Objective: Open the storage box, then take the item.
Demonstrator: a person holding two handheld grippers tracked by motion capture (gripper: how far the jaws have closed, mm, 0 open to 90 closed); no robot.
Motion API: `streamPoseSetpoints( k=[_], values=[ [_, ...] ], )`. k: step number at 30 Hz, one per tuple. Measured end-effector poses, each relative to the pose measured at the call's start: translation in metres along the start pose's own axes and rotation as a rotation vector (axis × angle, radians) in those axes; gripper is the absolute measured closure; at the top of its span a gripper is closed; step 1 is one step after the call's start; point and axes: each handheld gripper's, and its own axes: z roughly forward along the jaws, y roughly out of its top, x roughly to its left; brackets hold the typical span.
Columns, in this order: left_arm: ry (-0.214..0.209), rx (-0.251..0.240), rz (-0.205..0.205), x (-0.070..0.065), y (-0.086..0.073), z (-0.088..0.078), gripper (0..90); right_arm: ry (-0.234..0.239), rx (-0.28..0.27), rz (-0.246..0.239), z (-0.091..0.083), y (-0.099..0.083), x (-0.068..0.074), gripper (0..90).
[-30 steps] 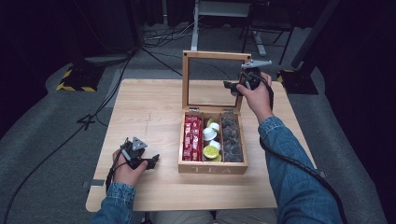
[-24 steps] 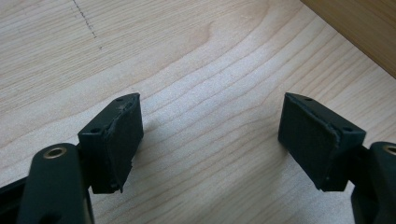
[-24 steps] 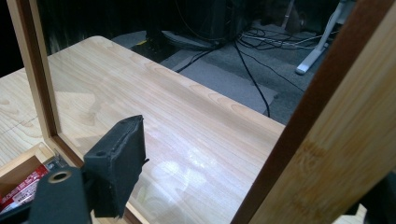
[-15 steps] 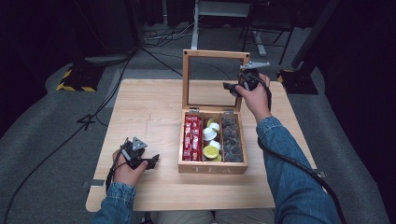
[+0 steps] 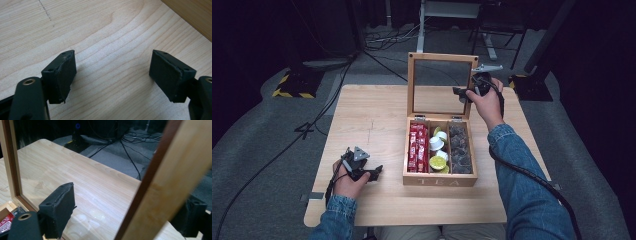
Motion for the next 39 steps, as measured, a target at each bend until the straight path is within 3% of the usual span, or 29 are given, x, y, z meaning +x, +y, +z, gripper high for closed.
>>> streamPoseSetpoints(
  k=[5, 8, 13, 14, 15, 24, 26, 27, 28, 30, 39],
  values=[
    [0.002, 0.001, 0.0, 0.0, 0.002, 0.001, 21.0, -0.006, -0.002, 0.001, -0.012, 0.002, -0.001, 15.9],
    [0.002, 0.003, 0.0, 0.0, 0.003, 0.003, 20.6, -0.017, 0.005, -0.006, -0.028, 0.004, 0.003, 16.8],
    [0.002, 0.004, -0.001, 0.0, 0.003, 0.003, 20.6, -0.009, -0.016, 0.027, -0.045, 0.003, 0.009, 16.3],
    [0.003, 0.001, -0.001, 0.0, 0.003, 0.003, 20.6, 0.023, -0.023, 0.03, -0.053, 0.002, 0.014, 16.1],
    [0.003, 0.001, -0.001, 0.0, 0.003, 0.003, 20.6, 0.023, -0.023, 0.03, -0.053, 0.002, 0.014, 16.1],
    [0.002, 0.0, -0.002, 0.0, 0.003, 0.003, 20.6, 0.147, -0.037, -0.036, -0.081, 0.004, 0.057, 19.8],
    [0.002, 0.0, -0.002, 0.0, 0.003, 0.003, 20.6, 0.159, -0.03, -0.045, -0.082, 0.003, 0.061, 21.6],
    [0.002, 0.0, -0.002, 0.0, 0.003, 0.003, 20.6, 0.2, 0.024, -0.085, -0.084, 0.001, 0.069, 26.8],
    [0.002, 0.0, -0.002, 0.0, 0.003, 0.003, 20.6, 0.2, 0.024, -0.085, -0.084, 0.001, 0.069, 26.8],
    [0.002, 0.0, -0.002, 0.0, 0.003, 0.003, 20.6, 0.245, 0.068, -0.117, -0.083, -0.003, 0.08, 29.8],
    [-0.001, 0.0, 0.0, 0.0, 0.001, 0.001, 20.5, 0.286, 0.052, -0.103, -0.075, -0.011, 0.108, 22.5]
  ],
)
